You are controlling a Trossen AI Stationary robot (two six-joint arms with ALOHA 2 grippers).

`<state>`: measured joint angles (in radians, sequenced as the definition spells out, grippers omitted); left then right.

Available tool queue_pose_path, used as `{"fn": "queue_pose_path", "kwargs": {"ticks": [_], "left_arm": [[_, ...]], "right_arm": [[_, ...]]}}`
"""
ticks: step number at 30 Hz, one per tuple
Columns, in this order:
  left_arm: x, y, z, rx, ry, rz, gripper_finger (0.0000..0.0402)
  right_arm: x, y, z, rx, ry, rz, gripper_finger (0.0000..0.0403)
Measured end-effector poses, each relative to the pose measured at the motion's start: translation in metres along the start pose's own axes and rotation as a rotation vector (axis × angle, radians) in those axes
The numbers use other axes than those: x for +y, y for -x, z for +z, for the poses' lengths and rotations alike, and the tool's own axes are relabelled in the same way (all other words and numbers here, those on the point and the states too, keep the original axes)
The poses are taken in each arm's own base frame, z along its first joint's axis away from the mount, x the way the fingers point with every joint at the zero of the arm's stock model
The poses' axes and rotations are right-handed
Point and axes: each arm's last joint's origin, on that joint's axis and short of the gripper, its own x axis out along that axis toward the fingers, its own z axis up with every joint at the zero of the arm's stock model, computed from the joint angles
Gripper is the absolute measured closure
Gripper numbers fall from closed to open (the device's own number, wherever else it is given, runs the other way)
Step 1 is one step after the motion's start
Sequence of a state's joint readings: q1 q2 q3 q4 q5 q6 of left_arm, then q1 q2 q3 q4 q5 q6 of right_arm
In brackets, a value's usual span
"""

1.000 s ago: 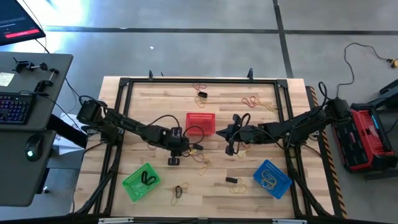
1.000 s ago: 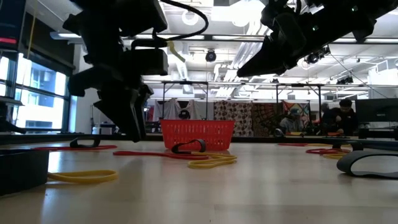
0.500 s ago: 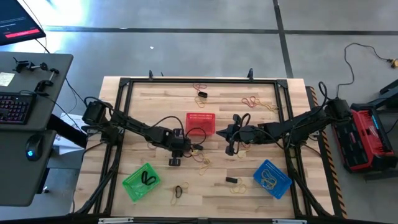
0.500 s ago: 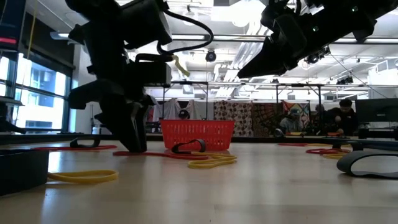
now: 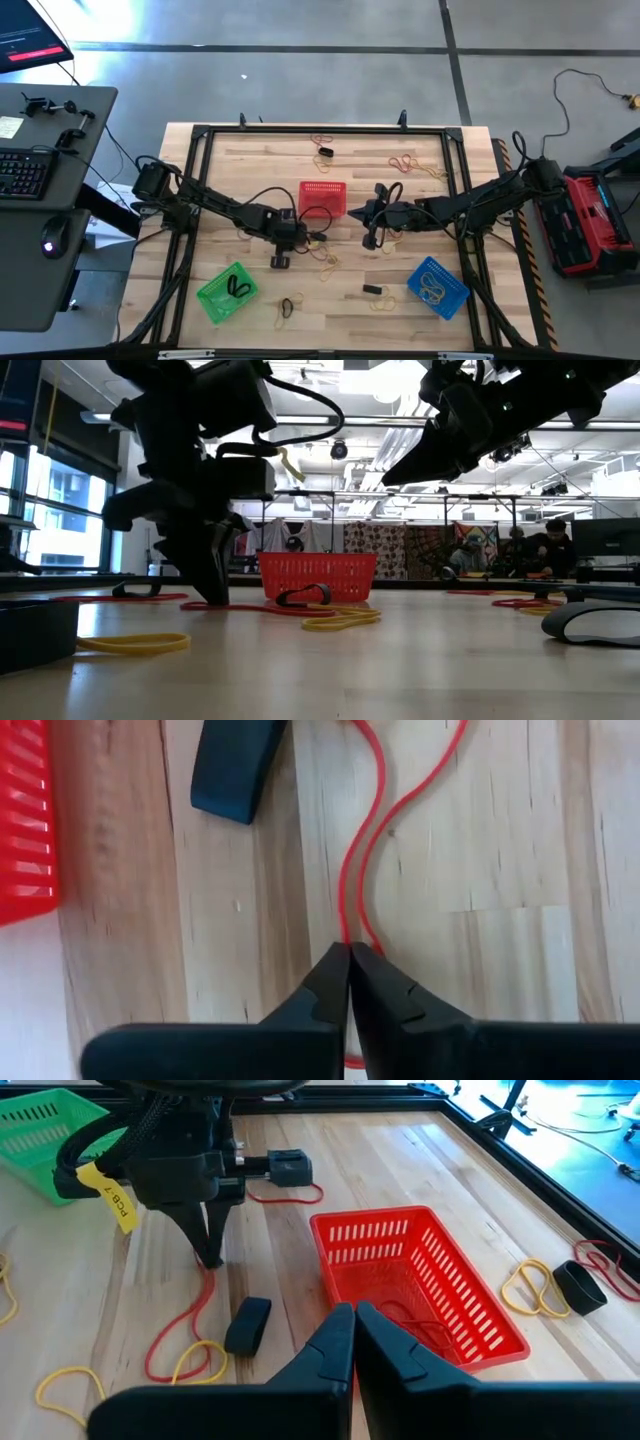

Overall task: Sort rubber bands into baskets
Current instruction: Put the red rubber band into the red bin

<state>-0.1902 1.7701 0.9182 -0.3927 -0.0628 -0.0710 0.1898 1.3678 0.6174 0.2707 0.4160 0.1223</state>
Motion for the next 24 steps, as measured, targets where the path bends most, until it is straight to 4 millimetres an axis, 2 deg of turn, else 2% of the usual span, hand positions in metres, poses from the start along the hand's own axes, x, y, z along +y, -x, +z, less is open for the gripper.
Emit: {"fn": "queue_pose_path", "kwargs": {"ticks": [4, 10, 15, 24], "left_arm": [[0.001, 0.013, -0.005, 0.025, 0.001, 0.000, 0.0401], [0.005, 0.046, -0.005, -0.044, 0.026, 0.061, 0.0401], [0.008, 0.074, -0.002, -0.166, 0.057, 0.093, 0.0401], [0.011, 0.111, 0.002, -0.356, 0.101, 0.102, 0.0401]], "right_arm": [[0.001, 0.000, -0.002, 0.028, -0.007, 0.042, 0.0402], [0.002, 0.000, -0.005, 0.053, 0.032, 0.097, 0.0402], [0.002, 0.000, -0.004, 0.049, 0.023, 0.091, 0.0402], [0.002, 0.000, -0.004, 0.046, 0.013, 0.078, 0.0402]]}}
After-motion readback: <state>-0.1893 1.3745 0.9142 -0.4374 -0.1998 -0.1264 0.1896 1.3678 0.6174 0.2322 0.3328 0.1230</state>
